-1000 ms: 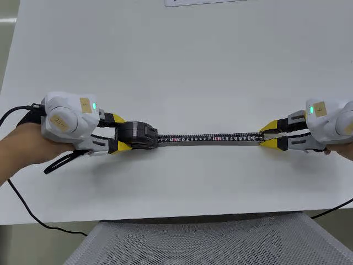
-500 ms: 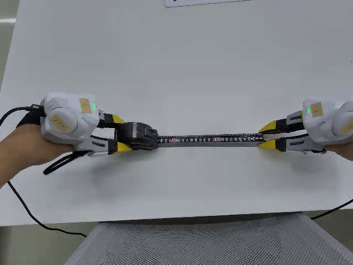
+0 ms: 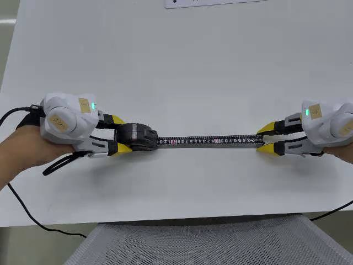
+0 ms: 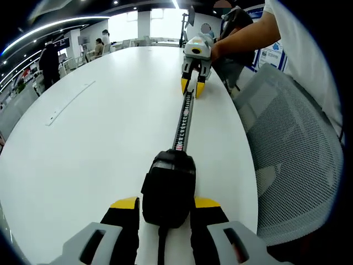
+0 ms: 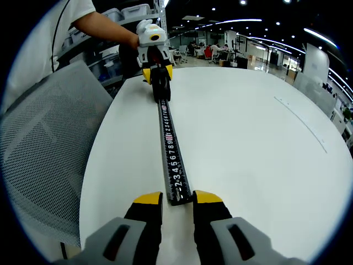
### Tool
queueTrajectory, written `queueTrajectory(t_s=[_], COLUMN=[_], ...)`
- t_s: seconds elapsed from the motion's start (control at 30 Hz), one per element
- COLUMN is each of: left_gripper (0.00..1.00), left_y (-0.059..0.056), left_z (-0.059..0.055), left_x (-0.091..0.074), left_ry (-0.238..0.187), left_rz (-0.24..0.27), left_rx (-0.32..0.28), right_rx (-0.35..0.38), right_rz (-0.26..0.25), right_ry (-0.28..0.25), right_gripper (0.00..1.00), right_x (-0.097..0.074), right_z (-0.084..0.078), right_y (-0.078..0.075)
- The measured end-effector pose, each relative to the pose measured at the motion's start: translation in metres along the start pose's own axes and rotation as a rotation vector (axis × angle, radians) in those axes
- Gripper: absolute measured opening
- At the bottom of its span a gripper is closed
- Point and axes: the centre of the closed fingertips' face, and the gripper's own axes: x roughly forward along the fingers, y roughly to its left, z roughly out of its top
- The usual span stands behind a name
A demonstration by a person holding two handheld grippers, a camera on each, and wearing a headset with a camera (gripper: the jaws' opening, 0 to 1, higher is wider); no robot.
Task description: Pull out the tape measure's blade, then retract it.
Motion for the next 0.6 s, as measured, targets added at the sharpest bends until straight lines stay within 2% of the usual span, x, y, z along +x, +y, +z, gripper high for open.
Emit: queueTrajectory(t_s=[0.13, 0.4, 0.6], left_gripper=[0.36, 0.41, 0.44], left_y=[0.000, 0.003, -0.001], left_z=[0.000, 0.007, 0.012], left_x=[0.000, -0.003, -0.006], left_ry=[-0.007, -0.031, -0.049], left_rz=[-0.001, 0.023, 0.016], left_rx=[-0.015, -0.052, -0.073], right_rx=[0.005, 0.017, 0.044], right_rz=[-0.007, -0.022, -0.021], right_ry=[-0.001, -0.014, -0.038], right_gripper=[0.22, 0.27, 0.33], right_x=[0.000, -0.002, -0.003], right_z=[0.002, 0.006, 0.012], right_y=[0.000, 0.001, 0.003])
